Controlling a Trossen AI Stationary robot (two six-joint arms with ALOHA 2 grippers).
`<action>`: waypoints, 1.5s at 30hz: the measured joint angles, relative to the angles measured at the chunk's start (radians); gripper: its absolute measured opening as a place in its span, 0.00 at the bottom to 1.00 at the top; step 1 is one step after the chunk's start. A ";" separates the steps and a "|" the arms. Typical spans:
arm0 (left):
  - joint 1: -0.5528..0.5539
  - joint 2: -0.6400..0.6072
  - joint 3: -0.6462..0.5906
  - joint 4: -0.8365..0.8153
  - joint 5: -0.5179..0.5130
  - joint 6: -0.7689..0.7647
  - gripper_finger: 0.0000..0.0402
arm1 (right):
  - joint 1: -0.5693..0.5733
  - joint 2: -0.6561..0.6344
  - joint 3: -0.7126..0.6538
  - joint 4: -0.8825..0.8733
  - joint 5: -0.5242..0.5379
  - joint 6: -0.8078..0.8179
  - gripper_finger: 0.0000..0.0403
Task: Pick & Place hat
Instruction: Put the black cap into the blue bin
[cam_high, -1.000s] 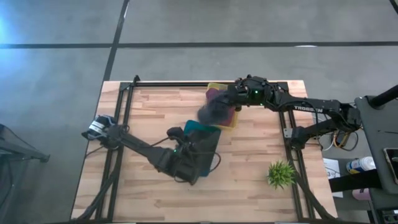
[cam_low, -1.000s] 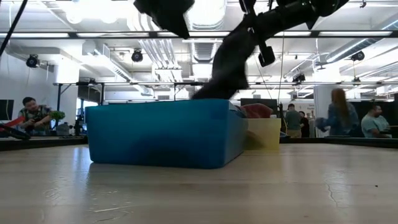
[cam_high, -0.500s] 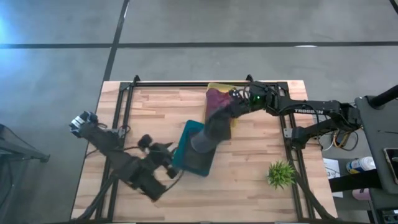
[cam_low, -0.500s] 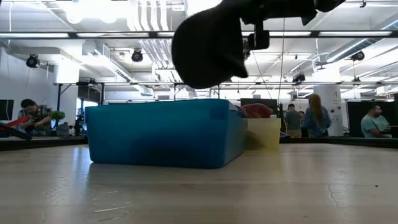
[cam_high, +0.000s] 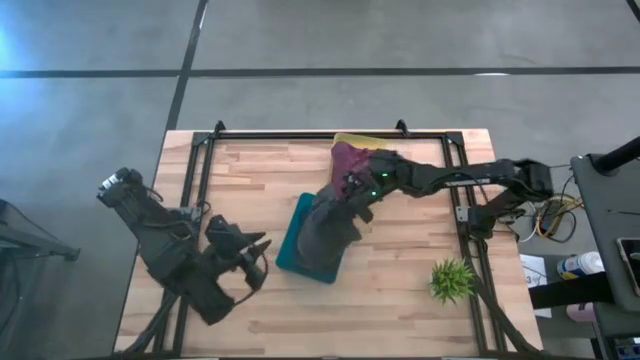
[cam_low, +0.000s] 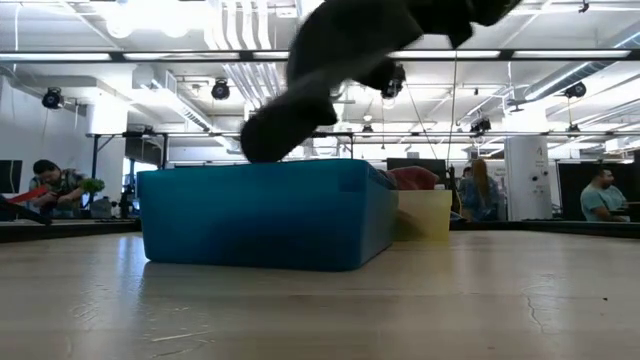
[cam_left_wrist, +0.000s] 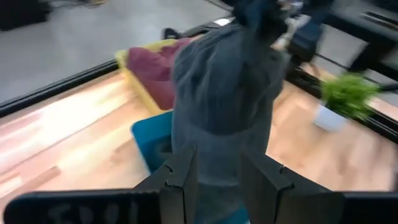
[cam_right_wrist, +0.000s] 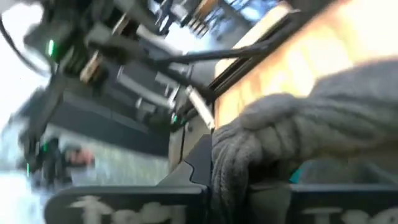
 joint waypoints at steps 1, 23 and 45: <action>-0.014 -0.009 -0.005 0.023 0.001 0.030 0.25 | 0.004 0.028 0.025 0.001 -0.029 -0.044 0.02; -0.093 0.027 -0.029 0.097 -0.054 0.002 0.25 | 0.028 0.501 0.534 -0.662 -0.323 -0.627 0.02; -0.090 0.030 -0.031 0.046 -0.084 0.031 0.25 | 0.023 0.536 0.542 -0.812 -0.207 -0.619 0.23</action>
